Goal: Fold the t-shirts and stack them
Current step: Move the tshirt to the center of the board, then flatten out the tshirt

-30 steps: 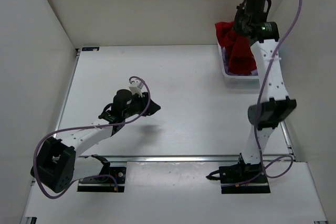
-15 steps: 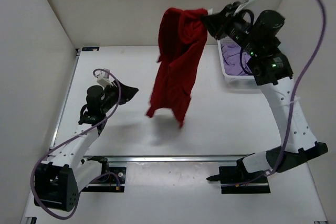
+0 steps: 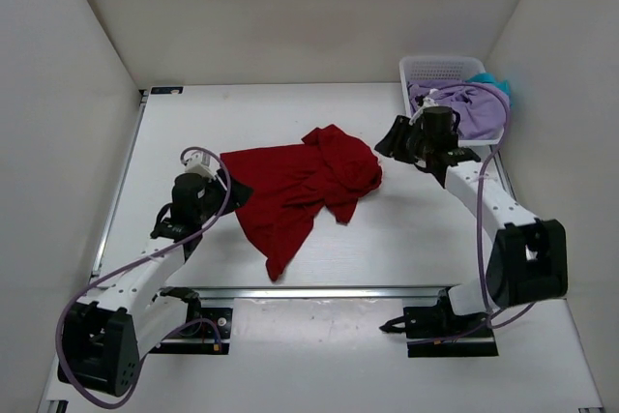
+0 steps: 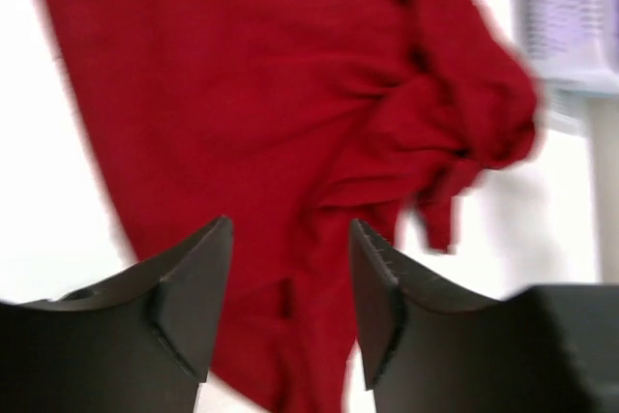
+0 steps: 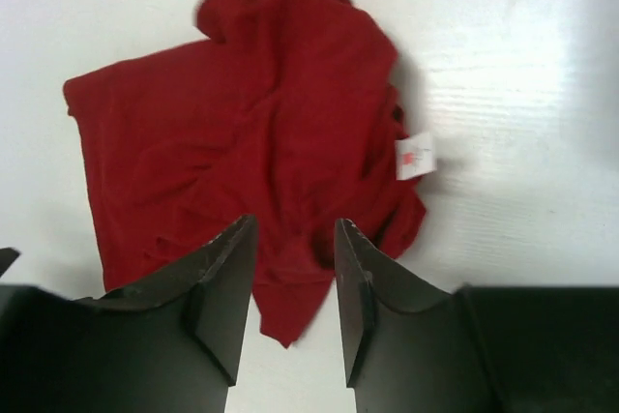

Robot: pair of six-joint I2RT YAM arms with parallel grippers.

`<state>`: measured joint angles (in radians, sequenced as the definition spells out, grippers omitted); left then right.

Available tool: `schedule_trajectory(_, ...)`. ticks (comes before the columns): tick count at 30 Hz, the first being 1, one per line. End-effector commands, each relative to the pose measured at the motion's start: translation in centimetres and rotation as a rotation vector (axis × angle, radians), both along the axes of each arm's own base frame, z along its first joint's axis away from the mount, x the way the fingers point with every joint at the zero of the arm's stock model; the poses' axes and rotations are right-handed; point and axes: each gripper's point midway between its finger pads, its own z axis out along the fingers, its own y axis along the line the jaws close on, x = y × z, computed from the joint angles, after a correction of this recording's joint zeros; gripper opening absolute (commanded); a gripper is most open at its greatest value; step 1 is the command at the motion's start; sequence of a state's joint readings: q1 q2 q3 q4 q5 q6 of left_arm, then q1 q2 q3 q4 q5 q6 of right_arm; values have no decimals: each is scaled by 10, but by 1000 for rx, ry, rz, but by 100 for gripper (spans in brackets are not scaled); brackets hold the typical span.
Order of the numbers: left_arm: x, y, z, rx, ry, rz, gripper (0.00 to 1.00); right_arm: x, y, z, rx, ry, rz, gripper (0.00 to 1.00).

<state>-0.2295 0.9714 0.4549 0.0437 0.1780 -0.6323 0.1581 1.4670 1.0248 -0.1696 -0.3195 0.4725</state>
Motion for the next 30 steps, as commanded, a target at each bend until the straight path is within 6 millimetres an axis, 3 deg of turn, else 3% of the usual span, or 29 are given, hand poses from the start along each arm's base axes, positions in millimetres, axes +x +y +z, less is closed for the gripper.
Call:
schedule_trajectory(1, -10, 29, -28, 93, 63, 90, 63, -6, 4, 29, -126, -131, -32, 36)
schedule_trajectory(2, -12, 34, -35, 111, 82, 106, 65, -17, 2, 12, -152, -96, -35, 36)
schedule_trajectory(3, -17, 35, -44, 128, 104, 102, 65, -24, 8, 8, -148, -94, -30, 31)
schedule_trajectory(4, -19, 36, -50, 147, 118, 105, 67, -36, 9, -12, -153, -49, -19, 27)
schedule_trajectory(6, -24, 34, -68, 159, 164, 102, 68, -56, 21, -34, -146, -22, 10, 12)
schedule_trajectory(7, -23, 31, -72, 147, 171, 90, 68, -62, 27, -39, -148, -18, 32, 10)
schedule_trajectory(8, -28, 28, -84, 146, 219, 82, 69, -70, 39, -45, -160, -21, 70, 10)
schedule_trajectory(10, -18, 20, -86, 140, 205, 67, 67, -77, 61, -53, -195, -14, 140, 17)
schedule_trajectory(13, -7, 13, -92, 139, 215, 62, 59, -70, 84, -54, -306, -28, 202, 32)
schedule_trajectory(16, 2, 7, -97, 104, 228, 60, 47, -65, 112, -61, -379, -38, 258, 41)
schedule_trajectory(18, 8, 4, -99, 84, 235, 65, 33, -55, 118, -65, -386, -36, 251, 44)
schedule_trajectory(23, 22, -7, -96, 88, 221, 53, 16, -39, 122, -85, -489, -2, 227, 48)
schedule_trajectory(24, 23, -8, -97, 87, 226, 52, 11, -30, 125, -78, -491, -17, 208, 48)
schedule_trajectory(30, 37, -9, -91, 70, 210, 68, 3, -11, 127, -85, -556, -3, 183, 48)
